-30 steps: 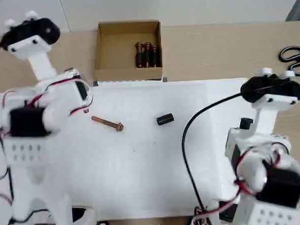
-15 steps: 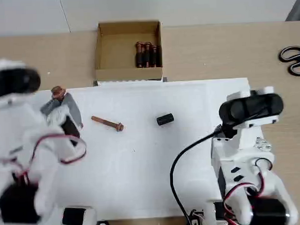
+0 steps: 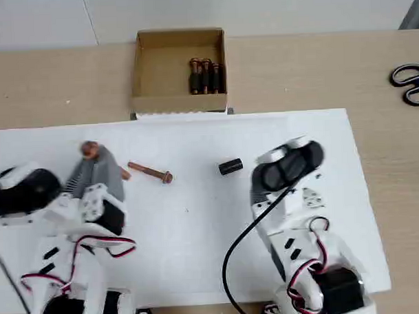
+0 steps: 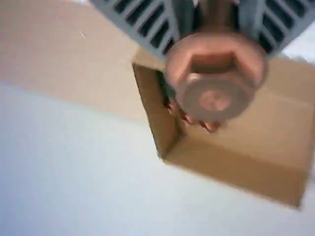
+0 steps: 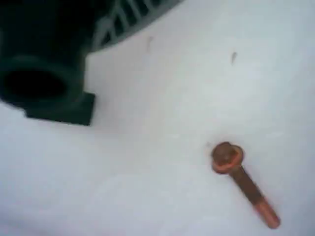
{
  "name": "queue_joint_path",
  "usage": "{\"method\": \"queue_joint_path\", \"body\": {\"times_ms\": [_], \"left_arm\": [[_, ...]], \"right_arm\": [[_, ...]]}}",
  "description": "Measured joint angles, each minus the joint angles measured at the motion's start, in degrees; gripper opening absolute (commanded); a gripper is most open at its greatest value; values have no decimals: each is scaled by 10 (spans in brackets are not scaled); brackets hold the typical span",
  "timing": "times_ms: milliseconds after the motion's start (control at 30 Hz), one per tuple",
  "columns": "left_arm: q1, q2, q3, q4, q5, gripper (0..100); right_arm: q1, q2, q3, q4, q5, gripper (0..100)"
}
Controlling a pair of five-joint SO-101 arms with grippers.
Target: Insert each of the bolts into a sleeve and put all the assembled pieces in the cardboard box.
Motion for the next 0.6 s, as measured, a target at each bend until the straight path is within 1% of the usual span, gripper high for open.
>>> {"method": "queue_joint_path", "body": {"times_ms": [200,333,433,533,600], "left_arm": [[54,-52,68,-52,30,6],[78,-64,92,-78,46,6],[84,-64,93,-93,69,6],[87,-64,93,-110,100,6],[103,-65,93,-120,117,6]], "right_arm": [[-72,-74,90,-59,68,2],[-121,-133,127,-68,74,2],[-147,-149,136,-69,74,2],[-161,-149,139,-74,77,2],[-164,-149,140,-80,77,2]]}}
